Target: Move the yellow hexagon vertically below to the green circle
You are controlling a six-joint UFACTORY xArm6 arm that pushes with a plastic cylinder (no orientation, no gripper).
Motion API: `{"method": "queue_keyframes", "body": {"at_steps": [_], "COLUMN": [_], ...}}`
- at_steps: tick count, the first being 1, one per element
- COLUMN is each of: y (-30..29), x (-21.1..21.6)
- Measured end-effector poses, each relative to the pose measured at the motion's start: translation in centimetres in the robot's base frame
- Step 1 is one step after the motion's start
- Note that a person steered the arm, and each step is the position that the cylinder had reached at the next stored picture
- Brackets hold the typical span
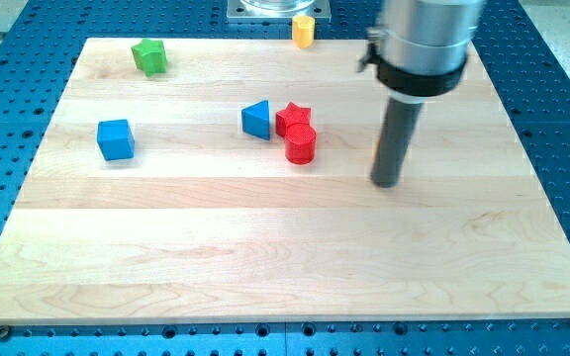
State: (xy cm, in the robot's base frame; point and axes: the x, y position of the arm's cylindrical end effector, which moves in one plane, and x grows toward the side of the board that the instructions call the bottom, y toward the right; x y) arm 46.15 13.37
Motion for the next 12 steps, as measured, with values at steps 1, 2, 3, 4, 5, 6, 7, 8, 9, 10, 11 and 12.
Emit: {"method": "queue_keyframes", "body": {"at_steps": [1,2,3,4,5,6,7,8,9,10,11,12], "y": [-0.1,-0.5,-0.5,-0.5,-0.5,-0.5,-1.9,-2.5,-0.3,3.4,4.7,4.6], "x": [0.0,0.0,0.0,0.0,0.0,0.0,-0.5,-2.7,-3.5,-3.5,-3.5,-3.5]}}
